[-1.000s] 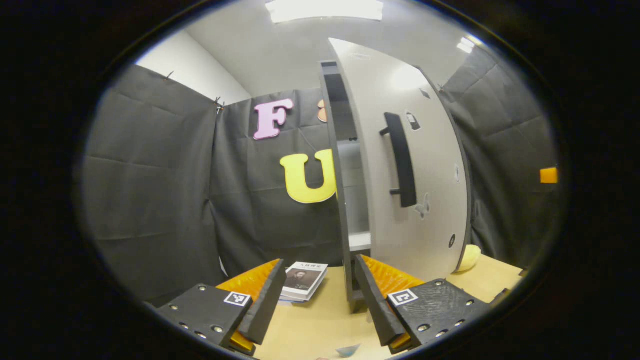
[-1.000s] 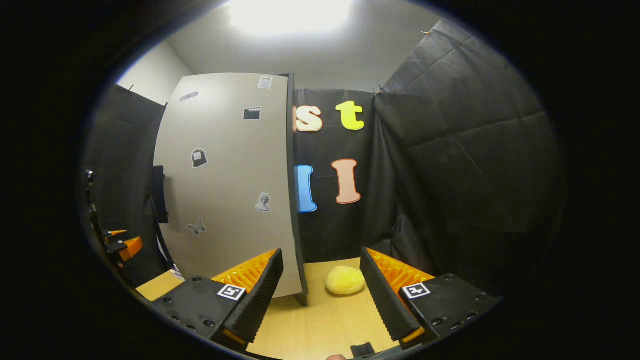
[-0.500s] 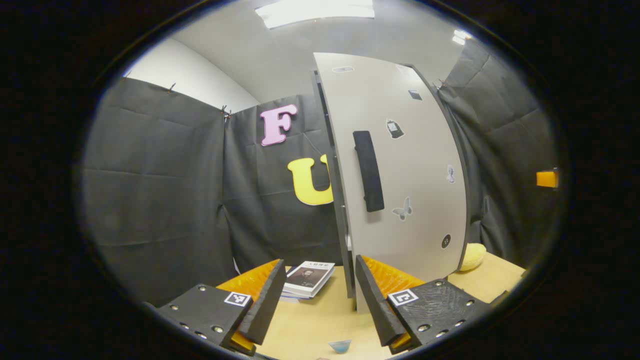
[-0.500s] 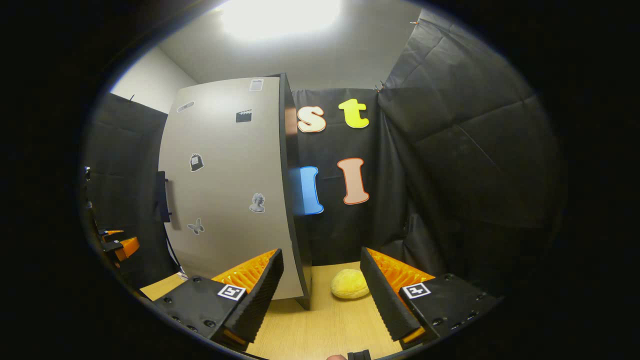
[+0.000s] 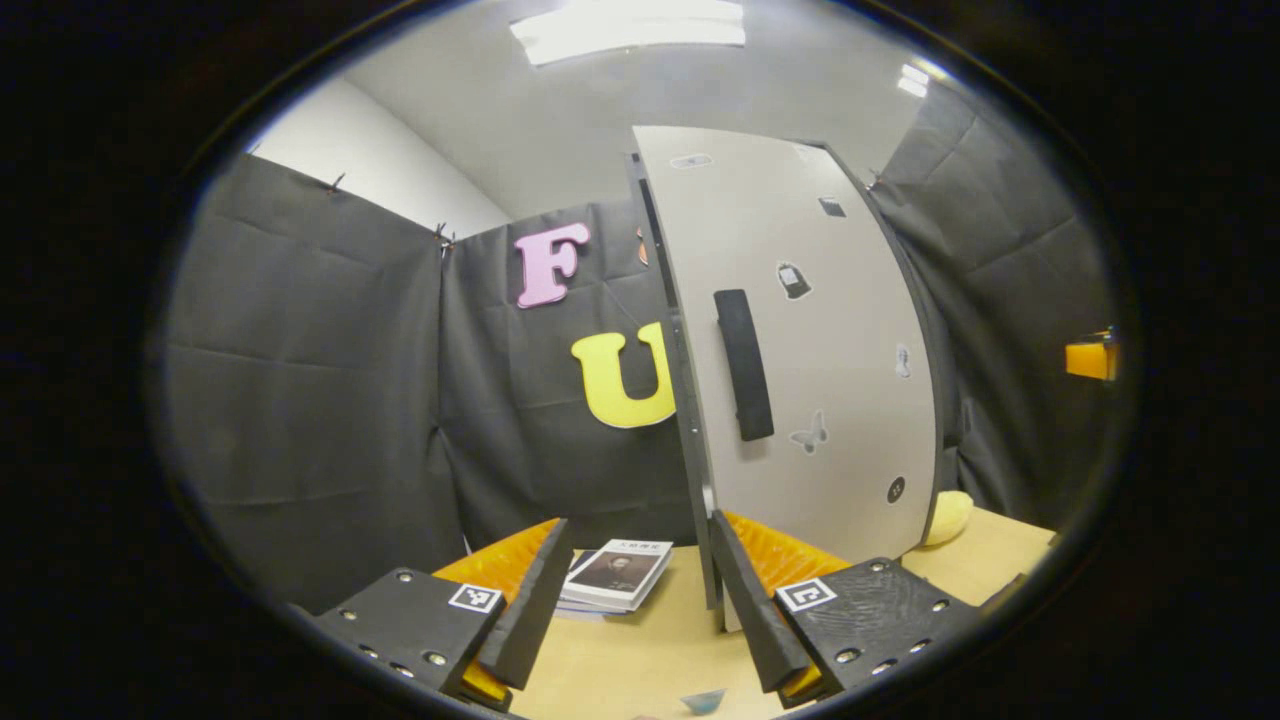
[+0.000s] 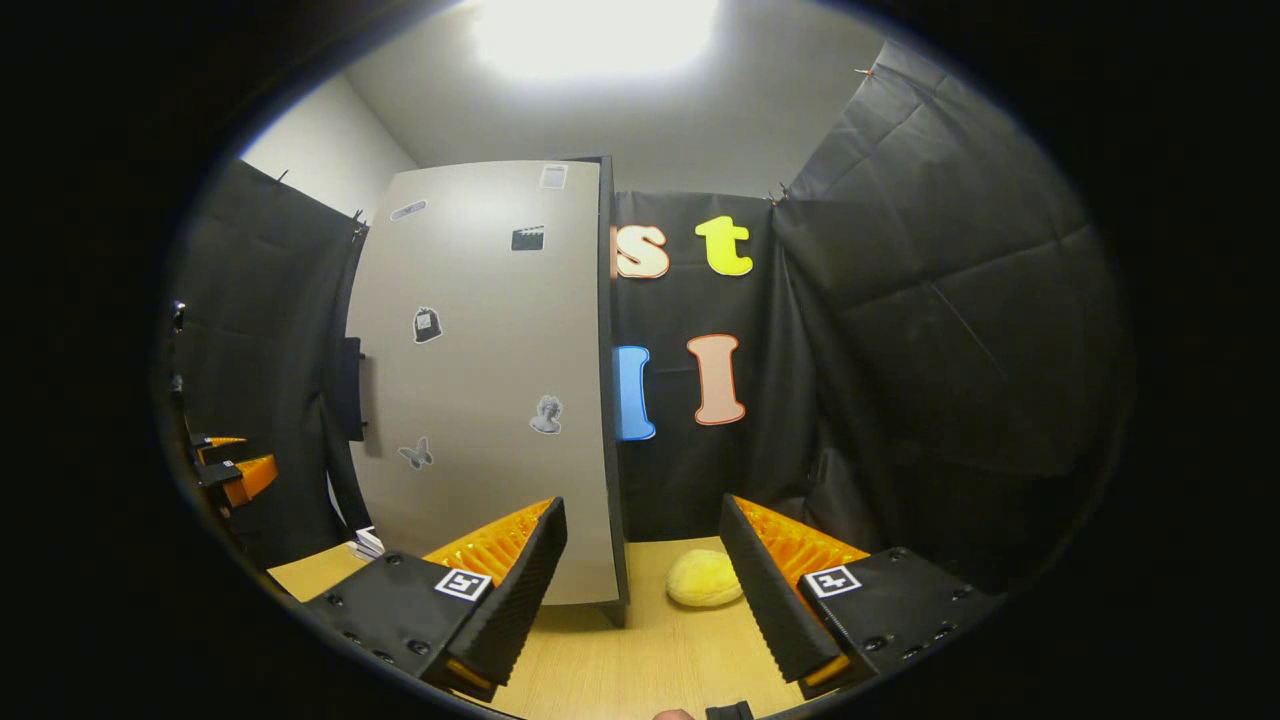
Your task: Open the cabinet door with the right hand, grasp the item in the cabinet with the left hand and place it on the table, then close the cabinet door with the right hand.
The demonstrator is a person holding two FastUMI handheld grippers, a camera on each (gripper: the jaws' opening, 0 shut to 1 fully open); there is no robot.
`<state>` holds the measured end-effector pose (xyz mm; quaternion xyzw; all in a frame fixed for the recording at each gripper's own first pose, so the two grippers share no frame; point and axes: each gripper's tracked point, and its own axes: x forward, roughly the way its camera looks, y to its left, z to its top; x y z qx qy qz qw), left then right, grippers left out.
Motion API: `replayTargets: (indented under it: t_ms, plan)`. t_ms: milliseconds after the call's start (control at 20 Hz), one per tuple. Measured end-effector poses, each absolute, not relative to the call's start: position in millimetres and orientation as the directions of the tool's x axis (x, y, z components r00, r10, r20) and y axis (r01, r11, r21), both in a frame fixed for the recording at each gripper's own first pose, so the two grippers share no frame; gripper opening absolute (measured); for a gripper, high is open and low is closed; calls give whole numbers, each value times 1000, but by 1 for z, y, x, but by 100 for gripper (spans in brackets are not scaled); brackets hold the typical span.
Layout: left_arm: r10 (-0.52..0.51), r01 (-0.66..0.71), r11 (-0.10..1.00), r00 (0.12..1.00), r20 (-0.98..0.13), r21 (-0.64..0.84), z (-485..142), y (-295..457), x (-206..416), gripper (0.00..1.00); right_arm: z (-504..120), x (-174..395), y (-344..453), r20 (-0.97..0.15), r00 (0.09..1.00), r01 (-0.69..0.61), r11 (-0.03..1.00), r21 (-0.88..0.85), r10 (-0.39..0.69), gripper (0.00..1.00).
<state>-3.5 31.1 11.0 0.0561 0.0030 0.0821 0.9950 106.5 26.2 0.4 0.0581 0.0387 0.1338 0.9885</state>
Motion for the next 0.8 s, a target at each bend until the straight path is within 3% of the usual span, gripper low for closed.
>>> replayTargets:
  t_ms: [800]
  plan:
    - [148, -149, 981, 989, 20, 120, 22, 39, -12, 84, 10, 92, 30, -22, 966, -252, 959, 128, 256, 98]
